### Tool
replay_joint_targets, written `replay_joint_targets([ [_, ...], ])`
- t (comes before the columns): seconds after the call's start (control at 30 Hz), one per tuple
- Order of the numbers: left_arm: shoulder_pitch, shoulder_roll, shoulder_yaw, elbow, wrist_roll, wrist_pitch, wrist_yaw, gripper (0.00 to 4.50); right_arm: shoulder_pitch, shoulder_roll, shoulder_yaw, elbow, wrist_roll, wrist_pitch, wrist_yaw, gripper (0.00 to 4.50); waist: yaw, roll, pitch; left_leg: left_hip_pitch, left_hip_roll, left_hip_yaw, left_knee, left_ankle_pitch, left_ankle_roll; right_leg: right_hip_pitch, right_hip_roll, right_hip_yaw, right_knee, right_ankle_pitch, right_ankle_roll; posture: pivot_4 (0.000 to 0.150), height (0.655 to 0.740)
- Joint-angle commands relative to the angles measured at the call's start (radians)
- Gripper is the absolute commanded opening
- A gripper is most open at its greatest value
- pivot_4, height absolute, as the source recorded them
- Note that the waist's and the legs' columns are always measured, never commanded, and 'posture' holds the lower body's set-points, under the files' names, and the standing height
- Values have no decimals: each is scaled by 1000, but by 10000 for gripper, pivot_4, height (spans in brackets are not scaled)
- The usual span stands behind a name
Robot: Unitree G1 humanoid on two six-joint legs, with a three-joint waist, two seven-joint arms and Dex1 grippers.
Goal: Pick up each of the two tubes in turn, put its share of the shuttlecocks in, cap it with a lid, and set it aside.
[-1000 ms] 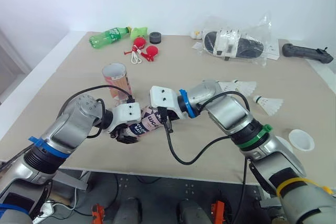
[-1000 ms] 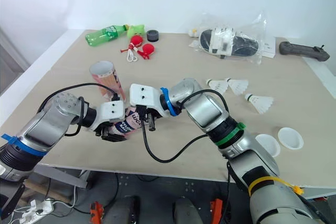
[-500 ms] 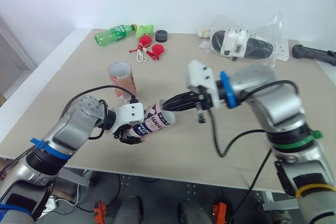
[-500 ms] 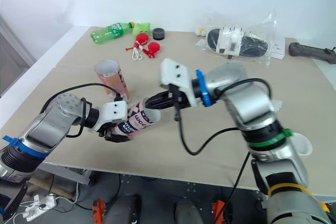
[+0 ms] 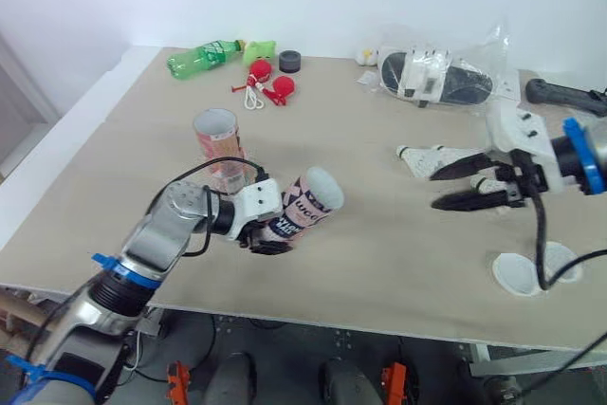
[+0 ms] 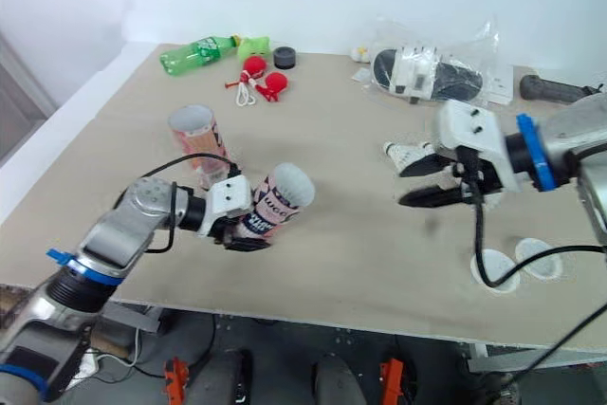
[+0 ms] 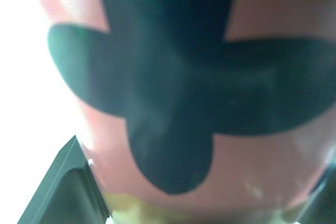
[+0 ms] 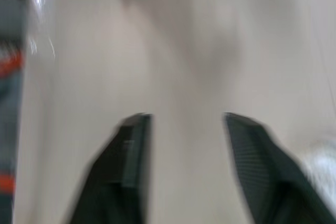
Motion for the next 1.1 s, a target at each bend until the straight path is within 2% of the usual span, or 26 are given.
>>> replay_joint_targets([
  [0.03, 29, -73, 72, 23, -63, -93, 72, 32863, 11, -79, 8, 104, -100, -153, 65, 43378, -2, 1, 0, 0, 0, 1, -1, -1, 1, -2, 1, 1, 0, 0, 0, 1500, 7400],
  [0.2, 90, -171, 87, 98, -81, -225, 138, 32863, 49, -134, 50, 222, -205, -298, 93, 44471, -5, 3, 1, 0, 2, 0, -3, -3, 1, -3, 6, 5, 1, -2, -3, 1500, 7400],
  [0.4, 140, -245, 81, 235, -71, -373, 178, 32863, 96, -113, 109, 335, -325, -377, 55, 44471, -6, 5, 1, 0, 1, 1, -3, -3, 0, -3, 5, 7, 1, -2, -1, 1500, 7400],
  [0.7, 160, -257, 51, 347, -27, -531, 195, 32863, 59, -21, 140, 474, -388, -412, 44, 44471, -10, 5, 1, 5, 1, 2, 0, -1, -3, 2, 6, 9, 2, 1, 2, 1500, 7400],
  [1.1, 170, -262, 44, 344, -32, -539, 206, 32863, 23, 51, 153, 535, -433, -443, 47, 44471, -11, 6, 1, 5, 0, 1, 1, 0, -3, 5, 6, 9, 1, 2, 3, 1500, 7400],
])
